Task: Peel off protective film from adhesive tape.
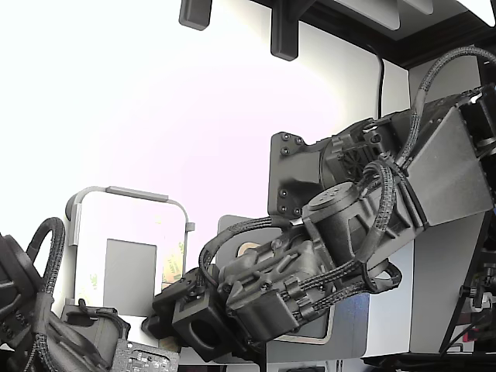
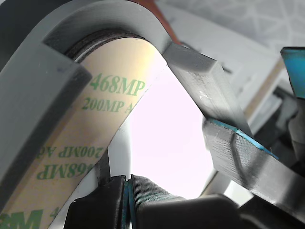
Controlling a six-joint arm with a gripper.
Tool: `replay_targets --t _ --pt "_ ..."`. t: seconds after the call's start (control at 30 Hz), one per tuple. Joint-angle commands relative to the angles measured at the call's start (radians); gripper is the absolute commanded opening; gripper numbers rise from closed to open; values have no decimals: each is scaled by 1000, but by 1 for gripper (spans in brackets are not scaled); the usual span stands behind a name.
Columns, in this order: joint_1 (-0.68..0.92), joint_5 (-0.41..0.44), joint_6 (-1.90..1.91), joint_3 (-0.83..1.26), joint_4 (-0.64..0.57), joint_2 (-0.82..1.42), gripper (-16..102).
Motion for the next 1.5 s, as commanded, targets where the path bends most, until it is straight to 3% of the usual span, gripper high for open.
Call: replay_targets --t 0.0,1.47 --pt "-2 -9 2 -26 -5 21 -9" --pt "18 -11 20 -48 5 3 -9"
